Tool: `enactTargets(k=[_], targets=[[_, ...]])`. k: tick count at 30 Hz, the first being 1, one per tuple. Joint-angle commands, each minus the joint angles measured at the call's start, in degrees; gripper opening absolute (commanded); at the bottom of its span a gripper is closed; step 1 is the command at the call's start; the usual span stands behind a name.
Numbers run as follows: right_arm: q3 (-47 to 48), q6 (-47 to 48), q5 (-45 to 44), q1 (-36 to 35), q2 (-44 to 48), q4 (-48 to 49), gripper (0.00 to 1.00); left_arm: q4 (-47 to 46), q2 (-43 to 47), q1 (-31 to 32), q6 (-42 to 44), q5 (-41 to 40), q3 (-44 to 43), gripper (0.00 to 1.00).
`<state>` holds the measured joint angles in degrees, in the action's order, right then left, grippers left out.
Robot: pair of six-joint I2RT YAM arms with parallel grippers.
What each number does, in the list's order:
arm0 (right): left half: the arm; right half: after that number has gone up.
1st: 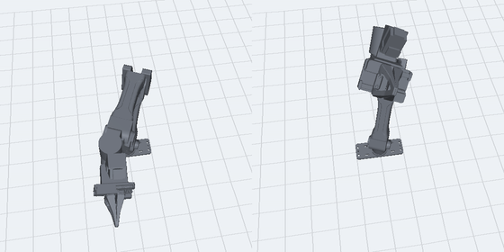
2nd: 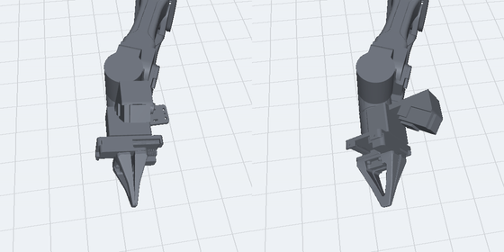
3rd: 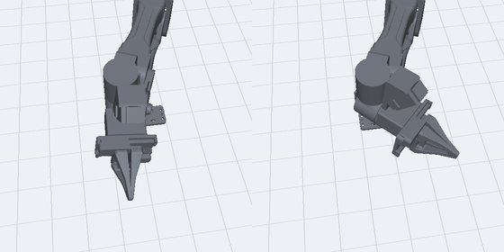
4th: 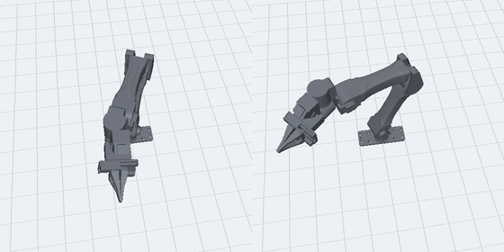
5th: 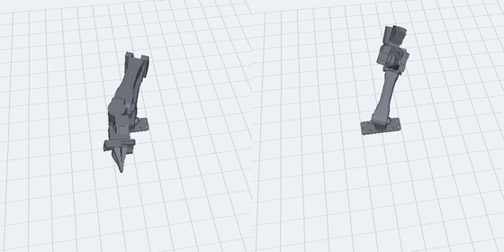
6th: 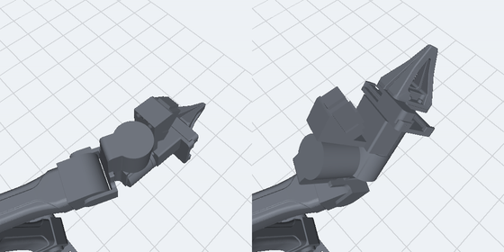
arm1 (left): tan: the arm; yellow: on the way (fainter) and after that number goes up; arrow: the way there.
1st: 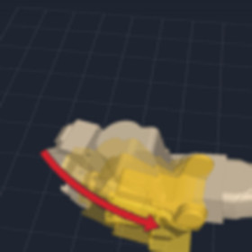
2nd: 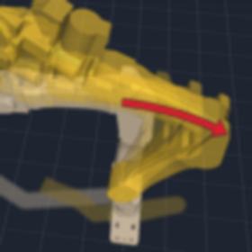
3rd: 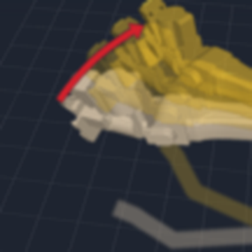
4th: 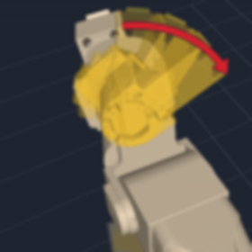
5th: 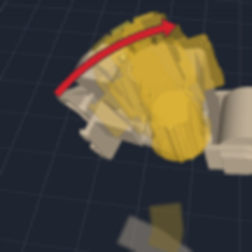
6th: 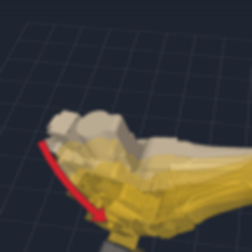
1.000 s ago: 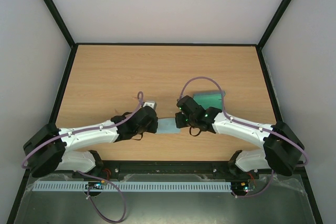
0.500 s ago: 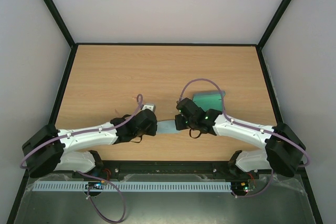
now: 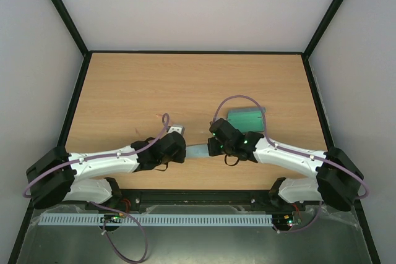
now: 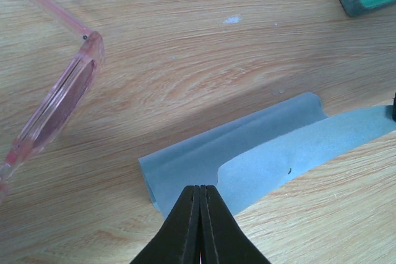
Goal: Organize the sunglasses
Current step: Fold the glasses cleaning cloth at the center of the board.
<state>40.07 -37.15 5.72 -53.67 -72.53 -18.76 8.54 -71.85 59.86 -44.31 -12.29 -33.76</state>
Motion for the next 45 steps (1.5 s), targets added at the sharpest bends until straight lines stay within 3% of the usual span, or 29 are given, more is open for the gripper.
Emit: enactTargets(k=[1, 45], targets=[[-1.59, -1.38, -0.1, -0.62, 1.59, 0.85, 0.01, 1.04, 0.69, 0.7, -1.26, -1.23, 0.89, 0.02], [-0.61, -0.93, -2.05, -1.09, -4.97, 2.75, 0.01, 0.25, -5.12, 0.81, -1.3, -3.0, -0.72, 0.03]])
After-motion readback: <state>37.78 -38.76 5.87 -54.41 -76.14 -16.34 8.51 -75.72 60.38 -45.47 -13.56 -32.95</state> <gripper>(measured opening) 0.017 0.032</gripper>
